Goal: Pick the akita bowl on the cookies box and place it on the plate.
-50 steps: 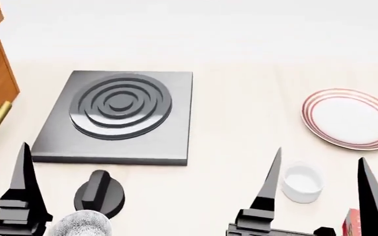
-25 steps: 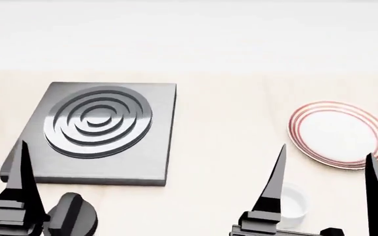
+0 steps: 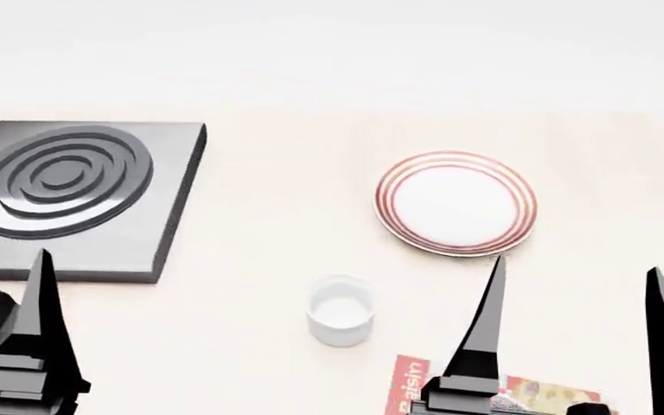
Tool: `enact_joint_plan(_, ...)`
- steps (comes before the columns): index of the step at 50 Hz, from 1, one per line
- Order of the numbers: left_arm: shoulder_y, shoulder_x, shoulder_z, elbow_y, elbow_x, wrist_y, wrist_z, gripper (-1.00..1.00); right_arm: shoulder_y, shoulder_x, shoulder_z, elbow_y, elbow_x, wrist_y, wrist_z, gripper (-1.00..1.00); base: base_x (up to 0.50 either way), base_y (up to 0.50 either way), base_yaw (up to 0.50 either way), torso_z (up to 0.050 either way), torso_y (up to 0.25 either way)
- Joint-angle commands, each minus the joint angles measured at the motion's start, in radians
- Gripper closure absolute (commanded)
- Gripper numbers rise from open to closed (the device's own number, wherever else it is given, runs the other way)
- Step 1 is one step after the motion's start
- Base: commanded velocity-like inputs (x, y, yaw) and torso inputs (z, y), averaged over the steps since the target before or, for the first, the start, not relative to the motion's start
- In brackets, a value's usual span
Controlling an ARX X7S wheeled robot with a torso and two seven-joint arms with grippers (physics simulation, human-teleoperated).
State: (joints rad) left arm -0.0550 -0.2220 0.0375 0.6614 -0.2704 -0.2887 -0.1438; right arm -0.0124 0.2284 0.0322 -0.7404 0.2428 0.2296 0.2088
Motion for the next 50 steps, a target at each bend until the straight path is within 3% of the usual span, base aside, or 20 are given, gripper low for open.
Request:
enact_joint_plan(1, 0.001, -0.013, 0.004, 0.0, -0.013, 0.005, -0.013, -1.0, -0.003, 0.009, -0.002, -0.002, 0.001, -0.01, 0.004, -1.0, -0.16, -0.5, 0.0, 0.0, 0.0)
enact_joint_plan(29, 0.004, -0.036, 0.02, -0.006, -0.028, 0.021, -0.037, -1.0, -0.007, 0.025, -0.008, 0.0, 0.018, -0.021, 0.014, -1.0, -0.13, -0.5, 0.0, 0.0, 0.0)
enact_joint_plan(37, 0.002, -0.042, 0.022, -0.004, -0.035, 0.021, -0.044, -1.0, -0.011, 0.026, -0.029, 0.009, 0.004, -0.03, 0.015, -1.0, 0.0, -0.04, 0.0, 0.0, 0.0)
enact_joint_plan(50, 0.002, -0.051, 0.028, -0.005, -0.042, 0.023, -0.052, -1.0, -0.012, 0.044, -0.023, -0.004, 0.049, -0.021, 0.014, -1.0, 0.5, -0.02, 0.0, 0.0, 0.0)
